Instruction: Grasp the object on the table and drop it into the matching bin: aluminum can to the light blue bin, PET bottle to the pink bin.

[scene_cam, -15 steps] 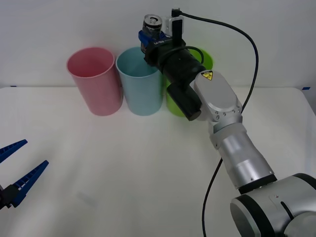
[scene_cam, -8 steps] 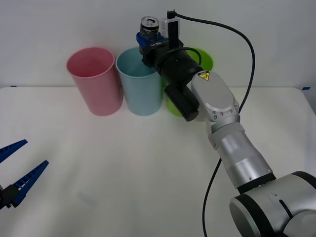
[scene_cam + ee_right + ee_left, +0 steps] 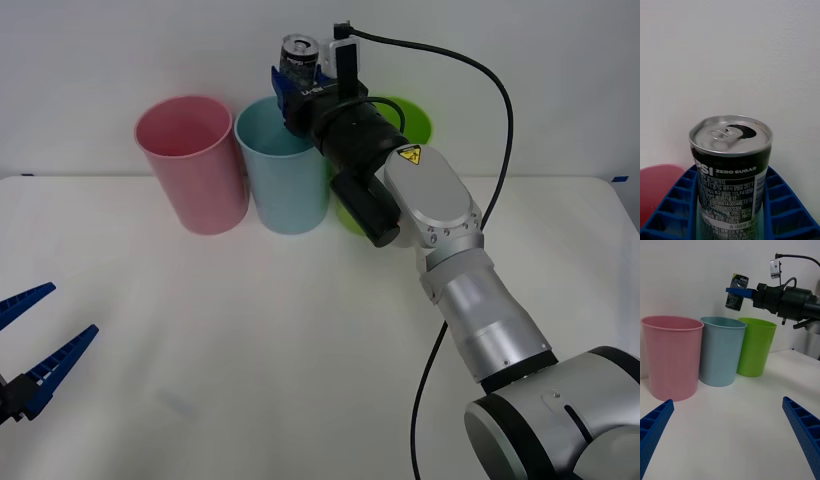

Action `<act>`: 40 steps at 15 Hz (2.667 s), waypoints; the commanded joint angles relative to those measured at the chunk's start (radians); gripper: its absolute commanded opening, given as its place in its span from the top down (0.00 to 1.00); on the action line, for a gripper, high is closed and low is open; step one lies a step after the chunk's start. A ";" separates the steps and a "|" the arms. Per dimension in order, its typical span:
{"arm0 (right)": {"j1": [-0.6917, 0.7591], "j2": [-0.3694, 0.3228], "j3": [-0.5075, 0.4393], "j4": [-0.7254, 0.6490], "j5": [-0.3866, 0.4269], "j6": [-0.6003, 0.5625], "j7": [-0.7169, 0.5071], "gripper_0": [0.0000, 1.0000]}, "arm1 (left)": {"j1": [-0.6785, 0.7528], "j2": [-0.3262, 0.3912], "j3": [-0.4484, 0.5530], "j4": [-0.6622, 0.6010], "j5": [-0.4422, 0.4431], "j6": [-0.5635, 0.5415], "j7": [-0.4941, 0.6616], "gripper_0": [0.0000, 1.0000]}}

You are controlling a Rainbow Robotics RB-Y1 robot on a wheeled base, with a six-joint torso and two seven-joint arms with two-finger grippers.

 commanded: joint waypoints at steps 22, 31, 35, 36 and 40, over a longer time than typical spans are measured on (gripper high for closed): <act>0.448 -0.341 0.190 -0.569 -0.255 -0.142 0.022 0.00 | 0.000 0.000 0.000 0.000 0.000 0.000 0.000 0.00; 0.710 -0.426 -0.061 -0.672 -0.244 -0.524 0.085 0.00 | 0.000 0.000 0.000 0.000 0.000 0.000 0.000 0.00; 0.810 -0.426 -0.201 -0.672 -0.235 -0.691 0.126 0.00 | 0.000 0.000 0.000 0.000 0.000 0.000 0.000 0.00; 0.832 -0.424 -0.230 -0.672 -0.235 -0.725 0.134 0.00 | 0.000 0.000 0.000 0.000 0.000 0.000 0.000 0.00; 0.921 -0.393 -0.360 -0.672 -0.235 -0.876 0.161 0.00 | 0.000 0.000 0.000 0.000 0.000 0.000 0.000 0.00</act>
